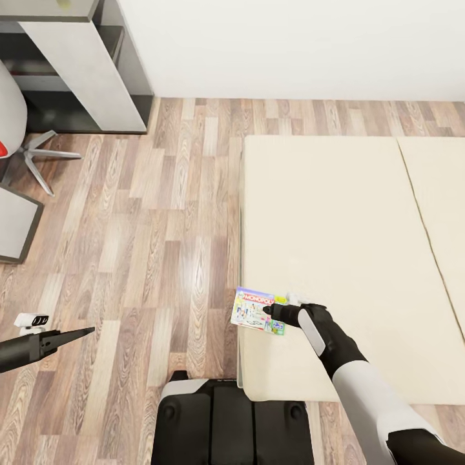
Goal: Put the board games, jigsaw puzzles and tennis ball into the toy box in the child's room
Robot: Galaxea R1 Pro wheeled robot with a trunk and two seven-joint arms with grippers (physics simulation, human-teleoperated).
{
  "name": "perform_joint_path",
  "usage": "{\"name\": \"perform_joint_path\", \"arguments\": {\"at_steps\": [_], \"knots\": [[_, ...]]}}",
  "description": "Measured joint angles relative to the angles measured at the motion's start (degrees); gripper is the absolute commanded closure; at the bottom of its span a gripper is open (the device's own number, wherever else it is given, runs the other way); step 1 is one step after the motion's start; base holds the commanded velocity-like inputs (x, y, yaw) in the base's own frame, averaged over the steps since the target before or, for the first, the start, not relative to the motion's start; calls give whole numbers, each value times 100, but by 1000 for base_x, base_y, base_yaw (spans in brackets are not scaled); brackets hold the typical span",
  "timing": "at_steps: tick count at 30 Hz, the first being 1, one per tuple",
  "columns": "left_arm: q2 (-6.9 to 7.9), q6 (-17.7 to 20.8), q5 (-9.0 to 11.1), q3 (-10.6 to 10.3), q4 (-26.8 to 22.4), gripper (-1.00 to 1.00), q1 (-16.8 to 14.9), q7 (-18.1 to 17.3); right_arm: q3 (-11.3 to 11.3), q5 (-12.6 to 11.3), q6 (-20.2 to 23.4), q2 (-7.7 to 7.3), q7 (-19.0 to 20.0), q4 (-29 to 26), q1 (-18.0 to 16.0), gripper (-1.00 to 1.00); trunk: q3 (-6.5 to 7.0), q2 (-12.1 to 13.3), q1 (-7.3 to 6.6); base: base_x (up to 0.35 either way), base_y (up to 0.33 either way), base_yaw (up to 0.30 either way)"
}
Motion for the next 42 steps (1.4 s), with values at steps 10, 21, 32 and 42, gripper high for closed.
{"name": "perform_joint_path", "arguments": {"at_steps": [10, 21, 32, 42], "knots": [[0, 0, 0, 0, 0, -100, 0, 0, 0, 5, 0, 14, 0, 0, 0, -100, -6, 0, 0, 0, 0, 0], [0, 0, 0, 0, 0, -100, 0, 0, 20, 16, 2, 52, 0, 0, 0, -100, -7, 0, 0, 0, 0, 0], [0, 0, 0, 0, 0, -100, 0, 0, 28, 25, 13, 58, 6, 0, 0, -100, -7, 0, 0, 0, 0, 0], [0, 0, 0, 0, 0, -100, 0, 0, 38, 28, 17, 77, 8, 0, -1, -100, -7, 0, 0, 0, 0, 0]]}}
